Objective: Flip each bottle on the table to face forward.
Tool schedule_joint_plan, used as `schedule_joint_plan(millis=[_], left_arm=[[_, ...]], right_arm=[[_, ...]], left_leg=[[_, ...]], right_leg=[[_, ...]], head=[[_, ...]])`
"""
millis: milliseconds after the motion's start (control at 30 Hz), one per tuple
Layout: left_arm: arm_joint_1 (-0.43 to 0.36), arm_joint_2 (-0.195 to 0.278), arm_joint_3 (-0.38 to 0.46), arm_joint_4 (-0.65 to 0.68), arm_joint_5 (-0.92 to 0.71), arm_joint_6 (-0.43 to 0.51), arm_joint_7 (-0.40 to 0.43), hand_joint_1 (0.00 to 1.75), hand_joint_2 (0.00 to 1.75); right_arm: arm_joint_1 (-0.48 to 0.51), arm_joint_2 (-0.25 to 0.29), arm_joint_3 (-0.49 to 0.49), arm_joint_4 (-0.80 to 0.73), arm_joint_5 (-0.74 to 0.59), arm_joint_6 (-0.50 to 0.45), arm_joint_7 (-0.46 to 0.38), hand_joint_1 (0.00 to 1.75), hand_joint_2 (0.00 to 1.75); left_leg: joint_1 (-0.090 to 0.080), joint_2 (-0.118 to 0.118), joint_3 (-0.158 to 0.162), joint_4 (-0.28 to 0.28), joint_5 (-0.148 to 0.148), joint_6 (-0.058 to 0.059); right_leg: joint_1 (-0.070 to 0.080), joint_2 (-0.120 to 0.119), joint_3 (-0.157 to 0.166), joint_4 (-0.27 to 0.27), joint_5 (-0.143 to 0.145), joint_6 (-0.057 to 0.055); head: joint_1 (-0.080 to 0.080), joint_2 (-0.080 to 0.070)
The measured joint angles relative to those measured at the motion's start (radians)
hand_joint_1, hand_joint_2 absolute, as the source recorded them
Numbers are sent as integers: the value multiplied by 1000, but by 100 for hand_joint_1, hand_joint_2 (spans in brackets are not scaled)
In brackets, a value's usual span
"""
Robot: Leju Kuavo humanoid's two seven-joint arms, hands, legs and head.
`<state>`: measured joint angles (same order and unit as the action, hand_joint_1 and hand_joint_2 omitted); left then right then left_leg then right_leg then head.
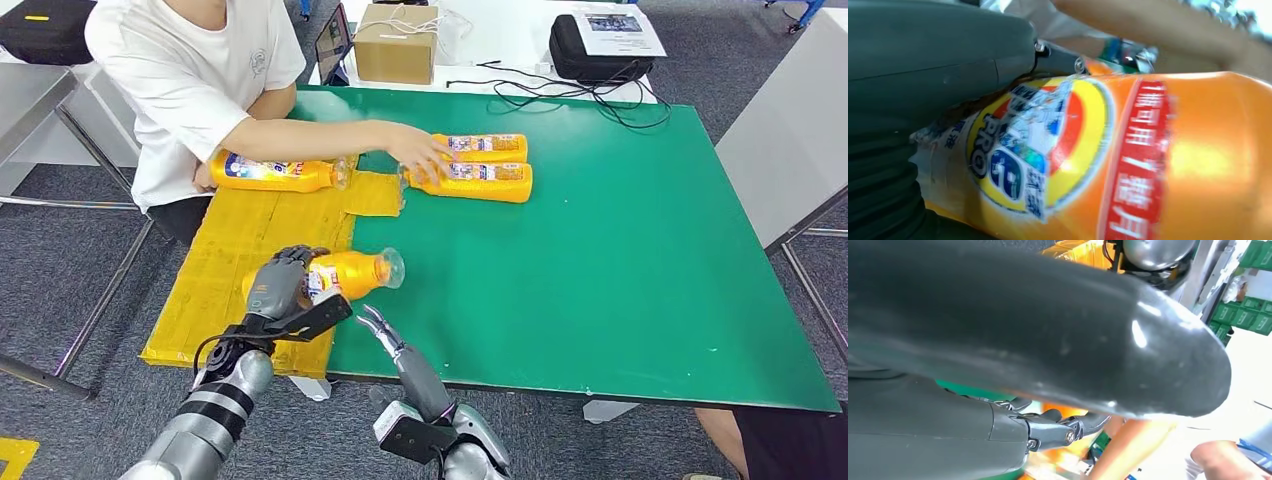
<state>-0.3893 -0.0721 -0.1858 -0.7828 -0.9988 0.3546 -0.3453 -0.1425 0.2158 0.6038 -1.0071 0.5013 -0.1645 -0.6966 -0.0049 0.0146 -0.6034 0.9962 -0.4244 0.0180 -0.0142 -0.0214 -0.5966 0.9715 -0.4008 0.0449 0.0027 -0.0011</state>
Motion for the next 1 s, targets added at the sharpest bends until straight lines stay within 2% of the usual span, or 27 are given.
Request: schedule_joint_plan(millis=[167, 333, 700, 733, 833, 867, 900, 1000], left_arm=[[-91, 13, -31, 142, -52, -82, 48, 175, 175], [-160, 13, -46, 250, -69, -103, 100, 175, 175], [-199, 13, -61, 331, -88, -96, 115, 175, 175], [-200, 13, -62, 334, -91, -96, 116, 163, 175], [-201, 14, -65, 340, -103, -99, 113, 34, 175], [-200, 16, -66, 341, -105, -106, 106, 3, 175], [-200, 17, -67, 343, -103, -117, 95, 0, 175], [-199, 21, -56, 343, -49, -192, 25, 0, 44]], right_arm=[[-15, 1, 17, 1, -29, 5, 0, 0, 0], [-28, 8, 39, 8, -31, 12, 0, 0, 0], [-27, 10, 57, 19, -29, 9, 0, 0, 0], [-27, 10, 57, 19, -29, 8, 0, 0, 0], [-27, 10, 58, 22, -34, 7, 0, 0, 0], [-27, 10, 58, 22, -36, 6, 0, 0, 0], [-27, 10, 60, 23, -39, 6, 0, 0, 0], [-28, 10, 68, 26, -53, 3, 0, 0, 0]], left_leg=[[0, 0, 2, 0, 0, 0], [0, 1, 6, 0, -1, -1], [0, 5, 10, -1, 1, -2], [0, 5, 10, -1, 1, -3], [0, 5, 10, -1, 1, -3], [0, 5, 10, -1, 1, -3], [0, 5, 10, -1, 1, -3], [0, 5, 10, -1, 1, -3]], right_leg=[[0, 0, 3, 0, 0, 0], [0, 0, 6, 0, 0, 0], [0, 2, 6, 2, 2, -4], [0, 2, 6, 2, 2, -4], [0, 2, 6, 2, 2, -4], [0, 2, 6, 2, 2, -4], [0, 2, 6, 3, 2, -4], [0, 2, 7, 3, 2, -4]], head=[[0, 0], [0, 0], [0, 0], [0, 0], [0, 0], [0, 0], [0, 0], [0, 0]])
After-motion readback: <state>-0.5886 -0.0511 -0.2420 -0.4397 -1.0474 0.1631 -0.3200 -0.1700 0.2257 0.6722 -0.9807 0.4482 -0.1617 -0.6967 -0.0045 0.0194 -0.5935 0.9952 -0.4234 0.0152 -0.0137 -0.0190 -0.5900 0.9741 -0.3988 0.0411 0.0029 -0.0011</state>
